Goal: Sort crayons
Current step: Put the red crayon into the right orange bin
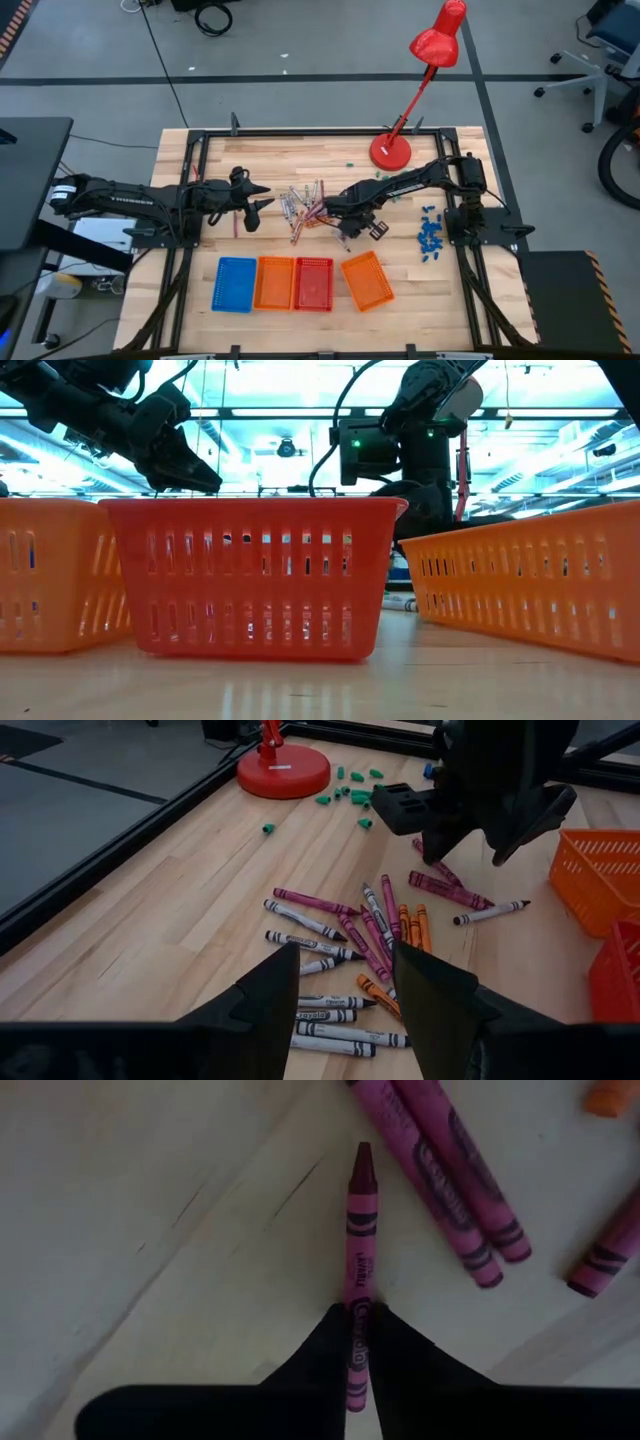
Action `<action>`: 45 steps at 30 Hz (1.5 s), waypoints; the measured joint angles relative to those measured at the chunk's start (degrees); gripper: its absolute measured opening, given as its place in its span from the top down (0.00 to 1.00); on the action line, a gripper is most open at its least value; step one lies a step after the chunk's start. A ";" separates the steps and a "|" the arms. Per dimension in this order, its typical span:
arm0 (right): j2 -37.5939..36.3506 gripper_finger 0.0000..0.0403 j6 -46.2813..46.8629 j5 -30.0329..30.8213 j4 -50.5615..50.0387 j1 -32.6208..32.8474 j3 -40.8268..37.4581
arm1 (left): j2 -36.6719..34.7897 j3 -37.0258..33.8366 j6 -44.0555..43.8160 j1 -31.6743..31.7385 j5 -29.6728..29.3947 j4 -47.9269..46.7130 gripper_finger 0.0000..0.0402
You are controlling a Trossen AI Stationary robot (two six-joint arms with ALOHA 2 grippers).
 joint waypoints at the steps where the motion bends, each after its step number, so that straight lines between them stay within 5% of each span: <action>1: 0.00 0.94 0.81 -0.03 -0.04 0.00 -0.01 | 0.00 0.00 0.00 0.00 0.00 0.02 0.57; 28: -6.18 0.93 15.24 -0.56 0.68 0.06 -0.31 | 0.00 0.00 2.01 0.07 0.00 0.62 0.57; 37: -10.76 0.93 33.90 -2.53 0.65 2.02 -0.18 | 0.00 -0.02 7.95 0.07 0.00 6.15 0.57; 45: -14.80 0.93 60.36 -11.59 1.40 4.47 -0.10 | 0.00 -0.02 10.54 0.07 -0.01 9.49 0.57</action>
